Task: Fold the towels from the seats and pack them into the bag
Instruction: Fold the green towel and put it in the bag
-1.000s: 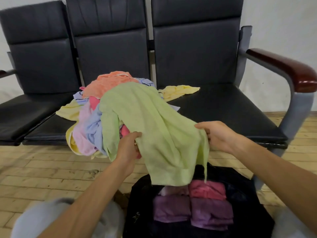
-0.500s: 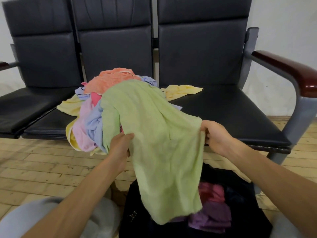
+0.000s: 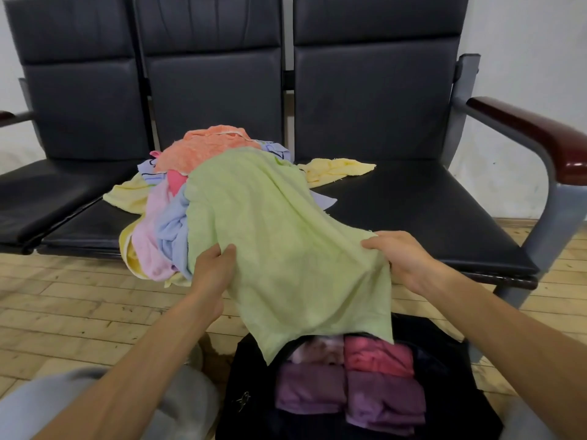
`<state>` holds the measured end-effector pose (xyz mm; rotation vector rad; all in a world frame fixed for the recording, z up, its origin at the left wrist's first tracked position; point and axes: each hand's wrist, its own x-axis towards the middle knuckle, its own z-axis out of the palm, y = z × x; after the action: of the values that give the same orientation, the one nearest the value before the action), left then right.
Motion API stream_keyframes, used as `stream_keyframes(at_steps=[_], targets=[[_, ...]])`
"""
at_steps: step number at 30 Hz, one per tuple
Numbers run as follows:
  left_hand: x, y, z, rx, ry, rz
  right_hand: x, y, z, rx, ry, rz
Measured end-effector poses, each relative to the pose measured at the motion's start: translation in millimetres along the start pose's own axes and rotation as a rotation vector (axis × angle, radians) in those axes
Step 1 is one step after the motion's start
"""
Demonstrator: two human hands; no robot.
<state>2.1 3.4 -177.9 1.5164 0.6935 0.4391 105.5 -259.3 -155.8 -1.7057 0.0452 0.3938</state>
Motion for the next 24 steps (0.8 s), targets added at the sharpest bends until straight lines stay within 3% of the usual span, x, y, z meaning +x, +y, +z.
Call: stream_keyframes(at_steps=[5, 12, 15, 20, 24], targets=[[0.3, 3.1, -0.1, 0.015, 0.042, 0.035, 0.4, -3.8, -4.0, 0.0, 0.024, -0.006], [-5.6, 22.2, 7.7, -0.062, 0.032, 0.164, -9.7, -22.9, -21.5, 0.32, 0.218, -0.056], [-10.9, 33.6, 16.6, -0.103, 0.01, 0.189, -14.5, -25.6, -31.3, 0.38, 0.2, -0.09], [-18.0, 47.5, 29.8, -0.113, -0.014, 0.245, -16.8, -23.5, -56.2, 0.286, 0.149, -0.151], [-12.5, 55.1, 34.0, -0.121, -0.018, 0.293, -18.1, -25.9, -86.6, 0.398, 0.163, -0.188]])
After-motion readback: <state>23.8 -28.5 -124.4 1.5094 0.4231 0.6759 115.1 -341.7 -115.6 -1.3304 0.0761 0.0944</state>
